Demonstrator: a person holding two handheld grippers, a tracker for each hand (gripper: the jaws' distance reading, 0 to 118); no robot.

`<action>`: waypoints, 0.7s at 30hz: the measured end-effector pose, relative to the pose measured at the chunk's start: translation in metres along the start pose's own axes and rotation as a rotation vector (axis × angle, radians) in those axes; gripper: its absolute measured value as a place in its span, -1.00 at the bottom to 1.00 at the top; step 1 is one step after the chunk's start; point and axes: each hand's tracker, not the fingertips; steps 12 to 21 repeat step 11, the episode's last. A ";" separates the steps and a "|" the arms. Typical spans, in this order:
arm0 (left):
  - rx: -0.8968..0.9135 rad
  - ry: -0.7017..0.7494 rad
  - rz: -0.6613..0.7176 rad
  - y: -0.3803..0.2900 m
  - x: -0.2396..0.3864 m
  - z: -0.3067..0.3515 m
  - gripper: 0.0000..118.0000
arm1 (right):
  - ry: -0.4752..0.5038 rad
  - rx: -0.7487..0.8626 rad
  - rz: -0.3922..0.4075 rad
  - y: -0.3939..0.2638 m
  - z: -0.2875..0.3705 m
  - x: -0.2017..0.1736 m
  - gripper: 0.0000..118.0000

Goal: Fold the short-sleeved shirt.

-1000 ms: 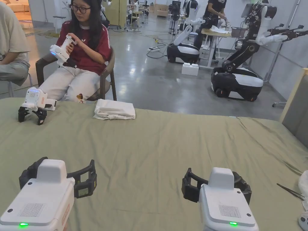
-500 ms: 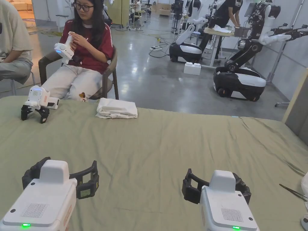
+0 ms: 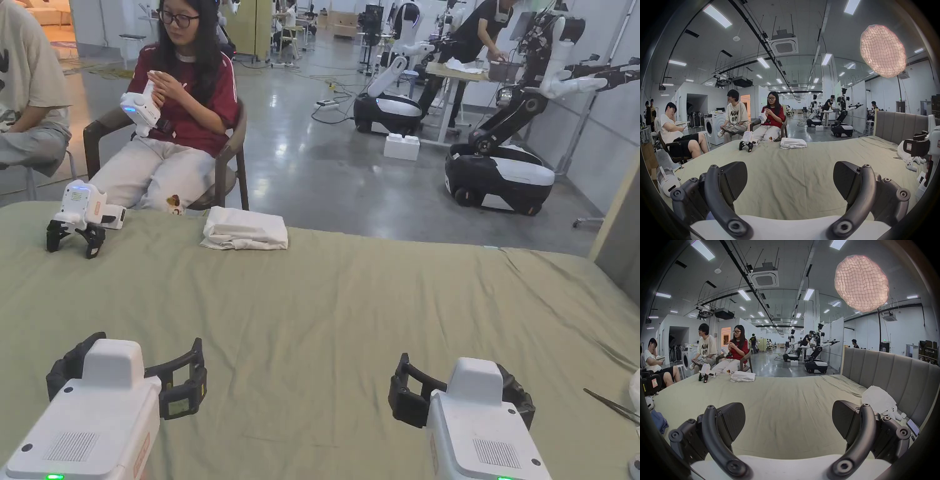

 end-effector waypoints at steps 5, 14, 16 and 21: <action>-0.002 -0.003 -0.001 0.000 -0.002 0.002 0.83 | 0.001 -0.006 -0.007 0.000 0.000 0.002 0.86; -0.006 -0.007 -0.009 -0.001 -0.003 0.003 0.83 | 0.011 -0.012 -0.023 0.001 0.000 0.001 0.86; -0.006 -0.007 -0.009 -0.001 -0.003 0.003 0.83 | 0.011 -0.012 -0.023 0.001 0.000 0.001 0.86; -0.006 -0.007 -0.009 -0.001 -0.003 0.003 0.83 | 0.011 -0.012 -0.023 0.001 0.000 0.001 0.86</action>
